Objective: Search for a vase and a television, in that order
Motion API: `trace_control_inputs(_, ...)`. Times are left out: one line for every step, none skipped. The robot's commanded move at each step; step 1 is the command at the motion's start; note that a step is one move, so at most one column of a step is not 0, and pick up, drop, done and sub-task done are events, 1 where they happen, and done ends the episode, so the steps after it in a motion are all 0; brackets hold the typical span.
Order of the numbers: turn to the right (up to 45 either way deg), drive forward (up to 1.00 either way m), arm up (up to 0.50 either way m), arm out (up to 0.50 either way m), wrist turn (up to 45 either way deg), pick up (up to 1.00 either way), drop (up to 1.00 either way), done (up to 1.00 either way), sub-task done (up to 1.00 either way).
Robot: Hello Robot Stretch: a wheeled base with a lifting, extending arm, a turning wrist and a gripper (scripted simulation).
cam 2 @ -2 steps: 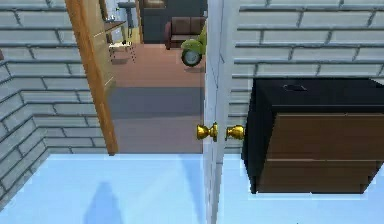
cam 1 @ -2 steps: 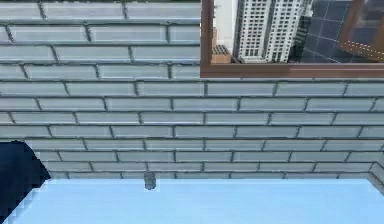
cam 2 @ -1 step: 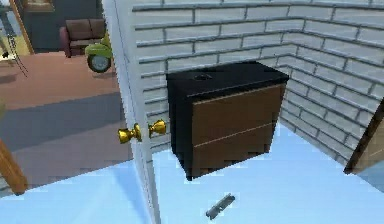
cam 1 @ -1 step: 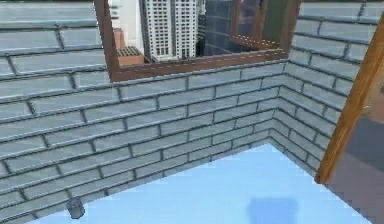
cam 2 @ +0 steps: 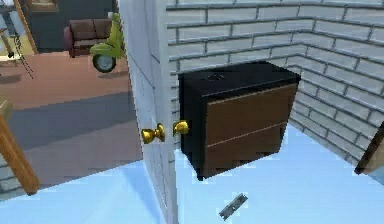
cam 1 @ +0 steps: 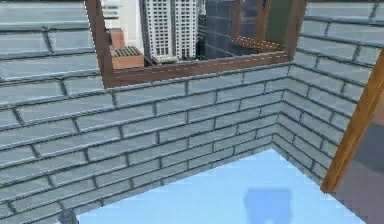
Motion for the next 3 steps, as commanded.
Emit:
trace_control_inputs(24.0,0.00,0.00,0.00,0.0,0.00,0.00,0.00,0.00)
trace_control_inputs(3.0,0.00,0.00,0.00,0.0,0.00,0.00,0.00,0.00)
trace_control_inputs(0.0,0.70,0.00,0.00,0.0,0.00,0.00,0.00,0.00)
